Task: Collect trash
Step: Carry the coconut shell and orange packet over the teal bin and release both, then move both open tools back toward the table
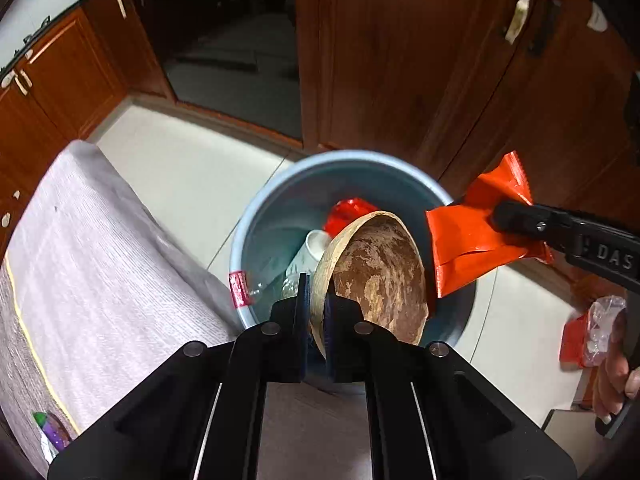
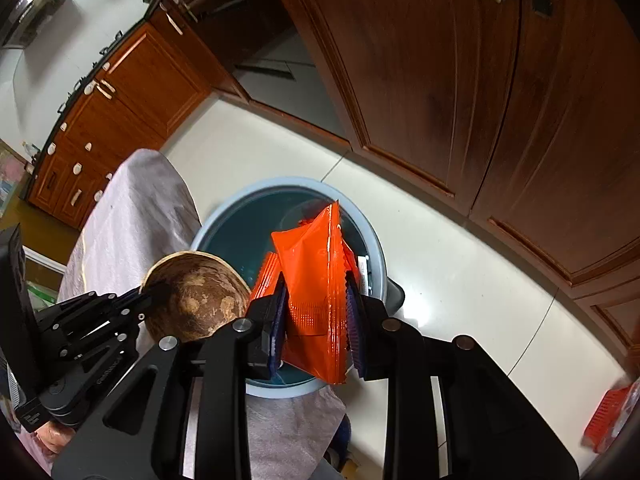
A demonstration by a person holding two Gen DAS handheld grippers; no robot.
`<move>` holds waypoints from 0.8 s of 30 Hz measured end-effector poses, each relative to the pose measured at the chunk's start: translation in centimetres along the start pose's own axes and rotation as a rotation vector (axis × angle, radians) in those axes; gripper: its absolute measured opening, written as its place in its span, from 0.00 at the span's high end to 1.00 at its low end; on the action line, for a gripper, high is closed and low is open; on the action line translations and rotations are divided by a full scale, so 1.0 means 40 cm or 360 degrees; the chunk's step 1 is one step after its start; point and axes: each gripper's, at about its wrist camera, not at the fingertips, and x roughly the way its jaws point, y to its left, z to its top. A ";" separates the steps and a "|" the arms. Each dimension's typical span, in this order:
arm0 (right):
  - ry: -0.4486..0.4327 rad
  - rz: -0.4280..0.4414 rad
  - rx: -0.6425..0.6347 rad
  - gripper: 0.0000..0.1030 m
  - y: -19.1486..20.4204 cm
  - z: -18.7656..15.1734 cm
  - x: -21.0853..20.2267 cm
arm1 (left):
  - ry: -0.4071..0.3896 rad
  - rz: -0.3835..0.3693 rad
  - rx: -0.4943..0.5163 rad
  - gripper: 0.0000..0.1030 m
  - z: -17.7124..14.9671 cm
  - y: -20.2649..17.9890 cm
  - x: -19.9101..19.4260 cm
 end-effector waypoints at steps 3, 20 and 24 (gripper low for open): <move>0.0038 -0.0003 -0.0007 0.75 0.007 -0.003 0.026 | 0.0058 0.0023 -0.0004 0.88 0.000 0.007 0.033; 0.0057 0.0081 -0.0024 0.25 0.072 0.004 0.052 | -0.0087 0.0044 -0.0056 0.30 -0.019 0.049 -0.067; 0.0075 0.0068 0.0003 0.24 0.080 0.001 0.041 | -0.0113 0.0028 -0.0066 0.22 -0.048 0.057 -0.103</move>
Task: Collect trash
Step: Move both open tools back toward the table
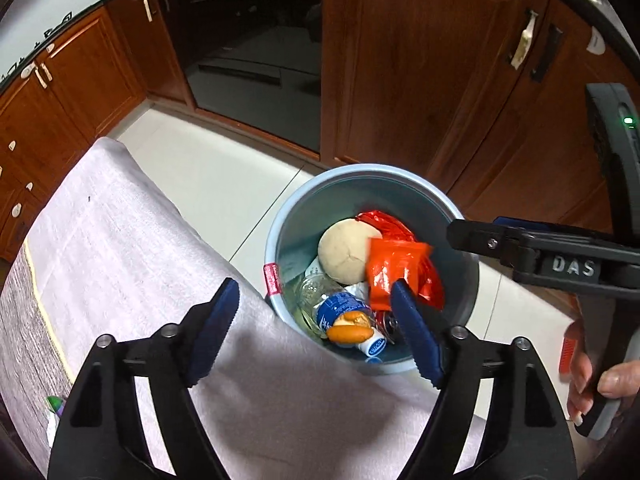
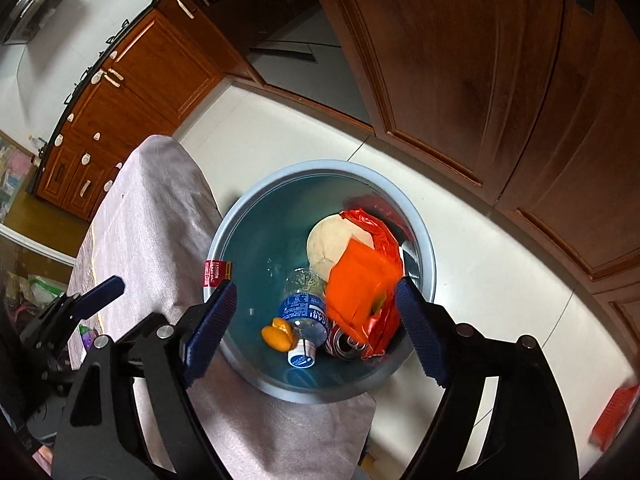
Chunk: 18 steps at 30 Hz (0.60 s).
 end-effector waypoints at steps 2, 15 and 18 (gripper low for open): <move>0.0013 -0.0009 0.0007 0.18 0.004 -0.006 -0.005 | -0.0018 -0.0008 -0.0010 0.18 -0.008 0.008 -0.018; -0.0009 -0.0007 -0.0113 0.18 0.125 -0.076 -0.096 | -0.0145 -0.0030 -0.0141 0.09 -0.102 0.078 -0.163; -0.0008 0.0015 -0.0178 0.18 0.182 -0.095 -0.109 | -0.0168 -0.0002 -0.0186 0.08 -0.147 0.121 -0.210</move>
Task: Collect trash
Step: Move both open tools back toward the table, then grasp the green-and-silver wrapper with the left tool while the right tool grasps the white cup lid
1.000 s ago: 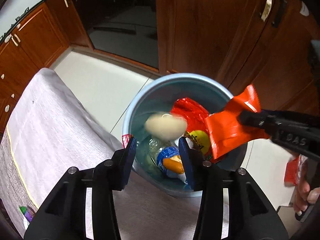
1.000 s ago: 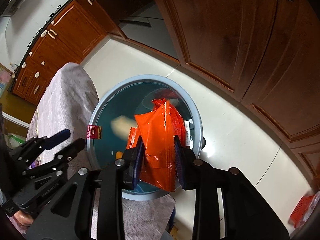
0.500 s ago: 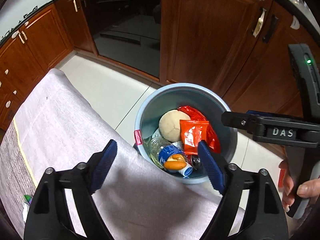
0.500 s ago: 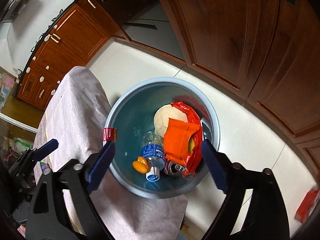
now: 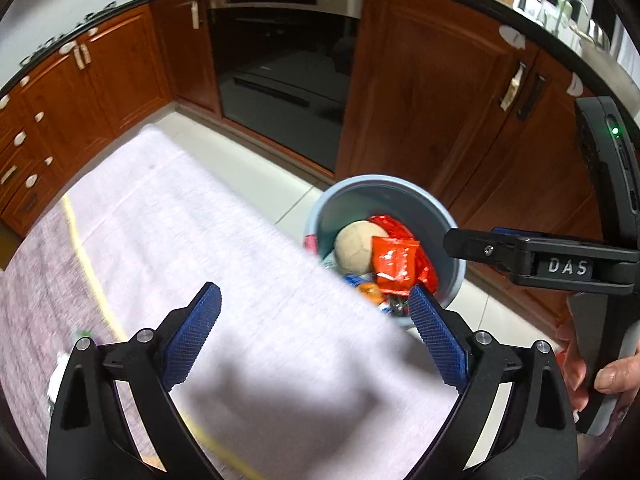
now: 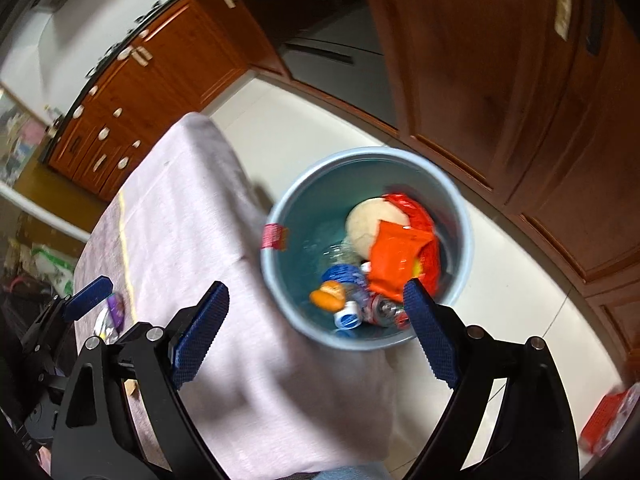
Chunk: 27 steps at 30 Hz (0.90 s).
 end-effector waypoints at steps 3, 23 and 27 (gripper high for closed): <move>0.0007 0.0021 -0.0067 0.18 0.065 -0.015 -0.004 | -0.0016 0.0041 -0.0051 0.08 -0.036 0.057 -0.045; 0.0177 0.0089 -0.0534 0.18 0.526 -0.134 0.076 | 0.0054 0.0332 -0.0475 0.06 -0.342 0.511 -0.183; 0.0218 0.0082 -0.0584 0.18 0.581 -0.148 0.112 | 0.0093 0.0324 -0.0526 0.06 -0.379 0.560 -0.170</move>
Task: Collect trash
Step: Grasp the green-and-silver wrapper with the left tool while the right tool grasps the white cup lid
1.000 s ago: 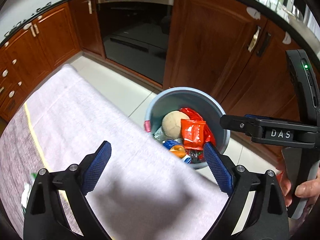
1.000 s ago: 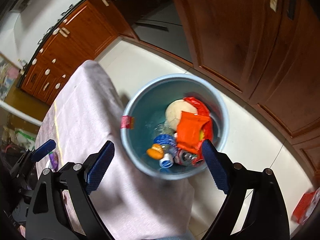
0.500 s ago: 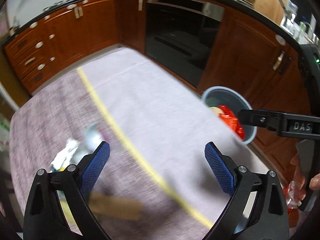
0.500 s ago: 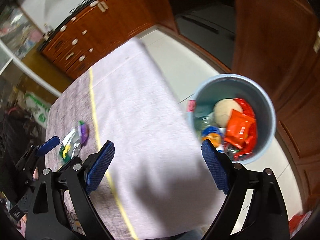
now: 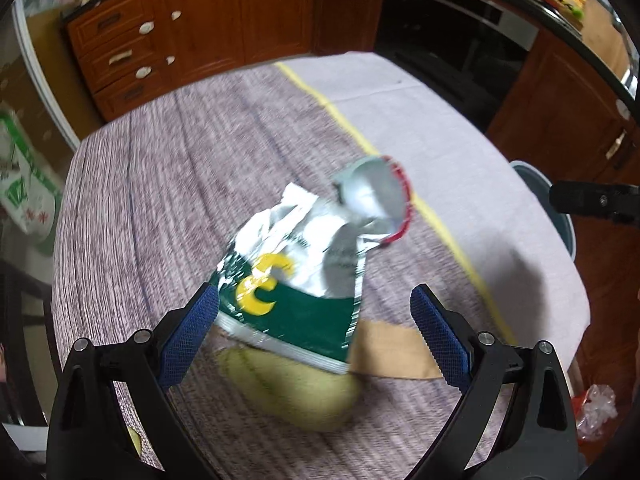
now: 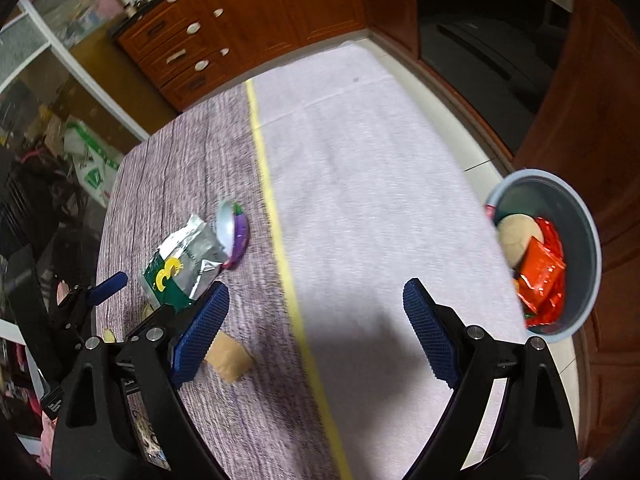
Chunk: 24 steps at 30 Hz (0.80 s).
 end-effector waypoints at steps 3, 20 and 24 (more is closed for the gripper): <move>0.0037 0.0011 -0.0021 0.18 0.032 0.010 0.035 | 0.0029 -0.0016 -0.0003 0.06 -0.008 0.021 0.017; 0.0170 0.0111 -0.0125 0.47 0.157 0.073 0.228 | 0.0126 -0.0145 0.0005 0.06 0.017 0.044 0.104; 0.0184 0.0136 -0.0114 0.54 0.160 0.081 0.255 | 0.0136 -0.0142 0.0007 0.06 0.023 0.045 0.114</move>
